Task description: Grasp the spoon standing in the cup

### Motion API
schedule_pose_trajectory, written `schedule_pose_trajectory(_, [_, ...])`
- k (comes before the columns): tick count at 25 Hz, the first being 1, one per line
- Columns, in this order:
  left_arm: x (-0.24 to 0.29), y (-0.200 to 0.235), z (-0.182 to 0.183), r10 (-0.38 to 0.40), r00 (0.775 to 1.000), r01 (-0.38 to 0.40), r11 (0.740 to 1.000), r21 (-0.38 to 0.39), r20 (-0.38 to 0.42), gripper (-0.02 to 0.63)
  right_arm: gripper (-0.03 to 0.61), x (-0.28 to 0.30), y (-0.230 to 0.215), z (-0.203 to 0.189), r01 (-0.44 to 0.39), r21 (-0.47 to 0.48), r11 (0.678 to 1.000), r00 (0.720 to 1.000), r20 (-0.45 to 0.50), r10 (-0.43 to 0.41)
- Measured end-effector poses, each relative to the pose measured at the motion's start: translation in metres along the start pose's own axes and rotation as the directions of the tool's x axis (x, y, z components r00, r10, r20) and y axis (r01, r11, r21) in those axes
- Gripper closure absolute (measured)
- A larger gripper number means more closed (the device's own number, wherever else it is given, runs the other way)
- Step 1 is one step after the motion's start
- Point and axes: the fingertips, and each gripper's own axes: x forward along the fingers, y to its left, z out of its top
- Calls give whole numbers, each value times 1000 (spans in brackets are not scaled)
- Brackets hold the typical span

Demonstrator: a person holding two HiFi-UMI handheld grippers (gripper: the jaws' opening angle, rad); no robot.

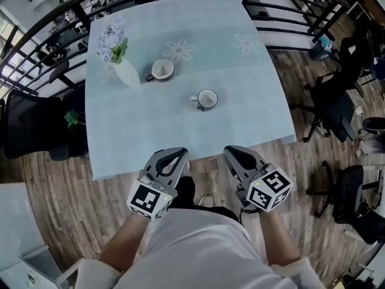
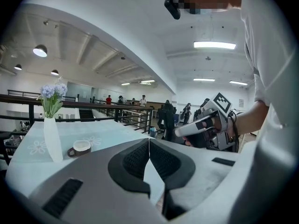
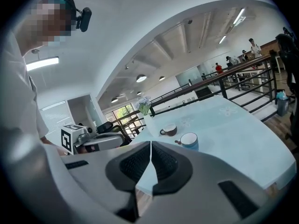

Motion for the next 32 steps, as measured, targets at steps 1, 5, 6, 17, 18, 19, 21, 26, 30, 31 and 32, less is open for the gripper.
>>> schedule_pose_trajectory(1, [4, 7, 0, -4, 1000, 4, 1000, -1, -5, 594, 555, 6, -4, 3, 1, 3, 1000, 1000, -2, -1])
schedule_pose_trajectory(5, [18, 36, 0, -20, 1000, 20, 1000, -17, -20, 594, 555, 32, -15, 13, 14, 10, 1000, 1000, -21, -13])
schedule_pose_trajectory(6, [21, 42, 0, -26, 999, 26, 999, -21, -21, 594, 555, 38, -17, 14, 20, 12, 1000, 999, -28, -20])
schedule_pose_trajectory(17, [56, 115, 4, -91, 995, 90, 995, -38, -33, 594, 555, 104, -48, 41, 76, 31, 997, 996, -58, -74])
schedule_pose_trajectory(18, [58, 120, 5, -98, 995, 96, 995, -40, -32, 594, 555, 109, -49, 44, 78, 31, 996, 995, -59, -76])
schedule_pose_trajectory(19, [60, 125, 6, -103, 994, 102, 994, -42, -32, 594, 555, 113, -50, 46, 81, 32, 996, 995, -59, -79])
schedule_pose_trajectory(21, [64, 133, 6, -112, 993, 110, 993, -47, -36, 594, 555, 121, -53, 51, 87, 35, 996, 995, -58, -85])
schedule_pose_trajectory(26, [72, 147, 6, -133, 990, 131, 990, -48, -41, 594, 555, 137, -60, 57, 98, 46, 994, 994, -58, -95])
schedule_pose_trajectory(30, [78, 154, 4, -140, 989, 138, 990, -44, -57, 594, 555, 144, -67, 62, 98, 45, 994, 994, -59, -95])
schedule_pose_trajectory(31, [80, 155, 4, -139, 989, 137, 989, -47, -52, 594, 555, 145, -68, 63, 98, 45, 994, 994, -59, -95])
schedule_pose_trajectory(32, [81, 156, 4, -139, 989, 136, 989, -49, -49, 594, 555, 146, -70, 63, 97, 44, 994, 994, -59, -94])
